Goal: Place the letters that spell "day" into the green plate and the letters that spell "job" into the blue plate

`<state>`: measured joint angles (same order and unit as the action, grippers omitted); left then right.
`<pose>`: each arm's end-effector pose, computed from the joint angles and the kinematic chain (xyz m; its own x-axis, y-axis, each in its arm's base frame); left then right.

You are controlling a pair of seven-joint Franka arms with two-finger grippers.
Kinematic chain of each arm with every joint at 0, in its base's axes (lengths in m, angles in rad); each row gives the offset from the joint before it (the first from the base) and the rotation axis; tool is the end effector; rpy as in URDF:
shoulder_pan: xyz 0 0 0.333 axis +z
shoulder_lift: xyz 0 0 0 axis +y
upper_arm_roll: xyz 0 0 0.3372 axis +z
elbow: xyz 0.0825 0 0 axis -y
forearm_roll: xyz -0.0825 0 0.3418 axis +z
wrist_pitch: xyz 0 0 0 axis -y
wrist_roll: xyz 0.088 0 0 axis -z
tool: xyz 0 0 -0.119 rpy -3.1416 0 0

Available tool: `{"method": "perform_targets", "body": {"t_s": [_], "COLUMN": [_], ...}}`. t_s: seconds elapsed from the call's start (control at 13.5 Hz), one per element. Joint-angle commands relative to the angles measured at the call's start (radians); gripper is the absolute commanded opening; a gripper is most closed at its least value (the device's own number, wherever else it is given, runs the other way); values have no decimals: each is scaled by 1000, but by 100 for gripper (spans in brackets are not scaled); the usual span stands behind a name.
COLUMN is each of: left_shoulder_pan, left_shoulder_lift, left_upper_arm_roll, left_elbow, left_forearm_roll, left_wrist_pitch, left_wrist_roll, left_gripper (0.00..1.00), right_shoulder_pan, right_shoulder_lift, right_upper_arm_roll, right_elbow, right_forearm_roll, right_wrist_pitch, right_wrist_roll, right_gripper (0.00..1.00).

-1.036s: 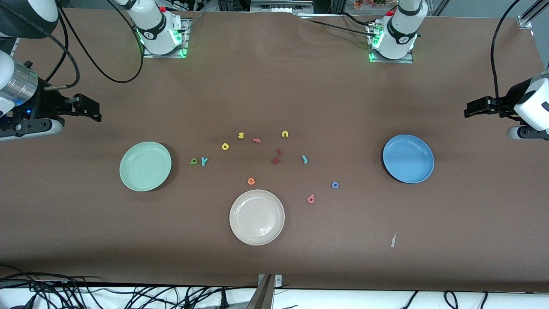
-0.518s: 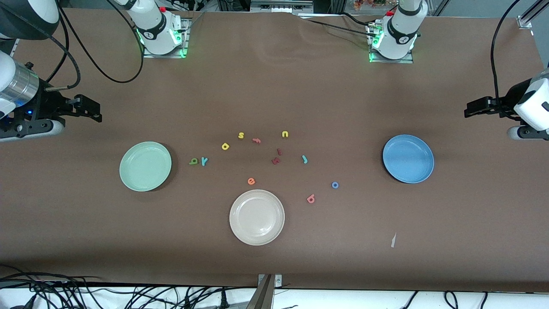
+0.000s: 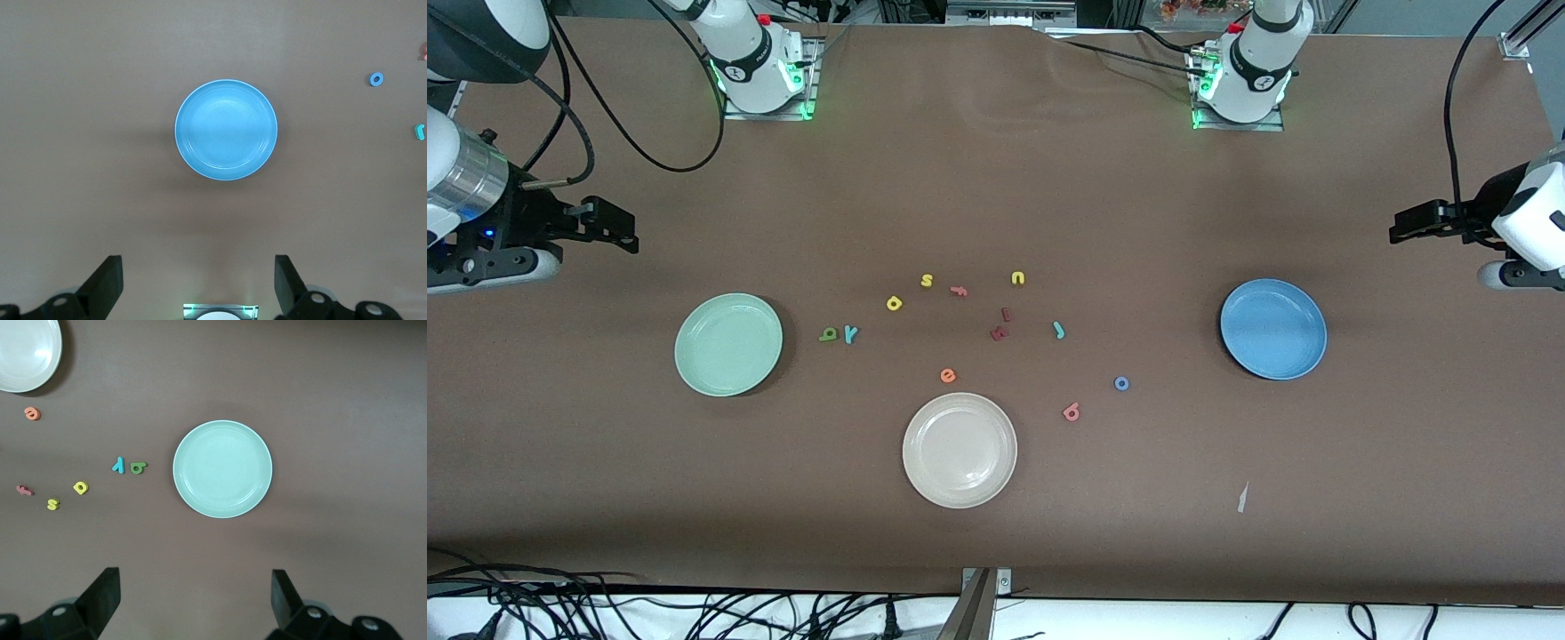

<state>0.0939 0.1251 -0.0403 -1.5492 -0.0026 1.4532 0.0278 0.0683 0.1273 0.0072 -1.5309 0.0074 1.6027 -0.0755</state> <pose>0.5313 0.0295 0.5687 0.9755 0.0234 -0.2189 0.0271 -0.9995 0.0137 0.5520 0.0424 0.5857 0.9872 0.1501 -0.0547 0.1496 -0.9887 -0.0124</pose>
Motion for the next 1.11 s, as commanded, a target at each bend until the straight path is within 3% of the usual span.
{"method": "perform_targets", "body": {"t_s": [0.0,1.04], "left_shoulder_pan": [0,0], "left_shoulder_lift": [-2,2], "left_upper_arm_roll": [-4,-4], "left_elbow": [1,1], "left_forearm_roll": [19,19], "left_wrist_pitch": [3,3], "left_wrist_roll": [14,14], "left_gripper": [100,100], "right_shoulder_pan": [-2,-1], "right_shoulder_lift": [-8,0], "right_upper_arm_roll": [5,7], "right_elbow": [-6,-18], "right_forearm_roll": [-6,-6], "right_wrist_pitch": [0,13], "right_wrist_roll": [6,11], "right_gripper": [100,100]}}
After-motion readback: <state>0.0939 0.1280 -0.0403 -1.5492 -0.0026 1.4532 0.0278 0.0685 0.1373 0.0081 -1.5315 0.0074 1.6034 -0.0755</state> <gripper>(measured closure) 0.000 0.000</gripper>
